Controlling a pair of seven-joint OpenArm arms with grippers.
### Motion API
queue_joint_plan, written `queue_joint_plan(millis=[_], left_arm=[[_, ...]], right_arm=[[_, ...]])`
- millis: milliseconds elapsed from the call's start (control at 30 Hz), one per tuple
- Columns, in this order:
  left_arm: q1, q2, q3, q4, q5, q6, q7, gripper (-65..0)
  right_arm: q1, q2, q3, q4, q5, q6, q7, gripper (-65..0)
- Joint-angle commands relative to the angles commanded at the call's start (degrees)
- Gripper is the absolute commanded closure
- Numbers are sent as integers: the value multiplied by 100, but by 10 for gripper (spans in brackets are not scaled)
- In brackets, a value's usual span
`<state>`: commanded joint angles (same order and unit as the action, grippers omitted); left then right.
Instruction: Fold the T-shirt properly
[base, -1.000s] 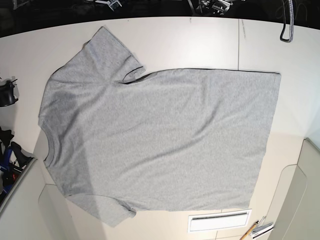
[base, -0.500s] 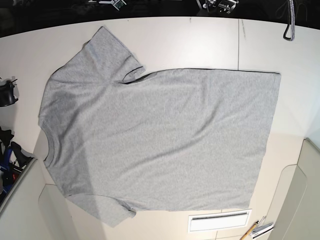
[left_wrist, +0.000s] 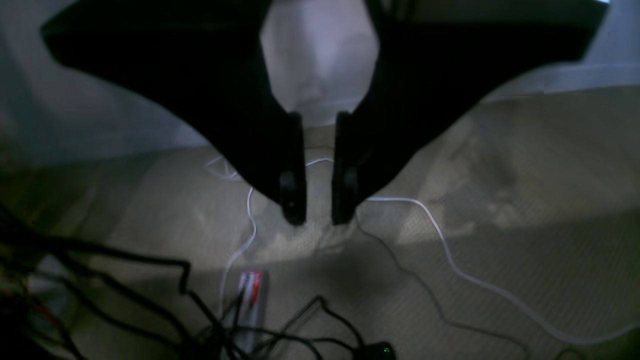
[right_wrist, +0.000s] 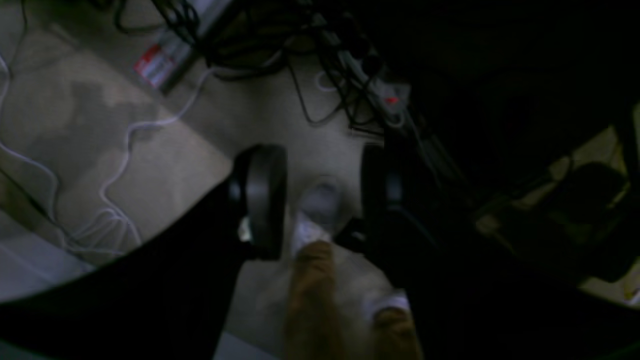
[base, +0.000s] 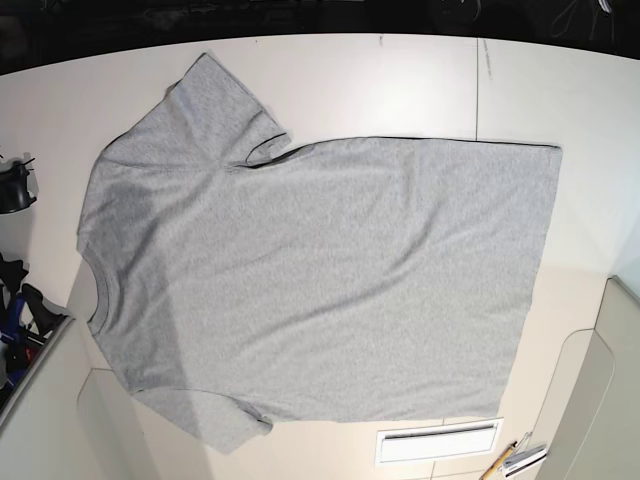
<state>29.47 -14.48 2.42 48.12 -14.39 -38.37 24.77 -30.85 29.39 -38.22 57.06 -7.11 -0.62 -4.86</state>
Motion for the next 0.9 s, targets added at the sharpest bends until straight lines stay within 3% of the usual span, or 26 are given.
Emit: queue_joint_plan(millis=[167, 267, 367, 467, 700, 900], left_arm=[[684, -66, -599, 970, -175, -48, 85, -130], [1104, -184, -765, 1591, -391, -48, 146, -130], [1521, -289, -944, 2229, -428, -48, 146, -130], [1845, -284, -1298, 2855, -446, -48, 234, -130], [2127, -286, -2234, 3886, -1185, -52, 699, -130], [2323, -372, -2938, 4446, -1827, -163, 957, -130]], right_arm=[[-455, 498, 0, 918, -26, -44, -306, -244], [-787, 778, 2, 1513, -306, -323, -468, -244], [-1075, 1064, 2, 2122, -330, -437, -588, -244], [-1285, 1311, 2, 2697, -511, -671, -745, -244], [-1375, 1663, 44, 3908, -695, -1154, -1169, -244], [-1377, 1661, 299, 5001, -726, -1165, -1473, -244]])
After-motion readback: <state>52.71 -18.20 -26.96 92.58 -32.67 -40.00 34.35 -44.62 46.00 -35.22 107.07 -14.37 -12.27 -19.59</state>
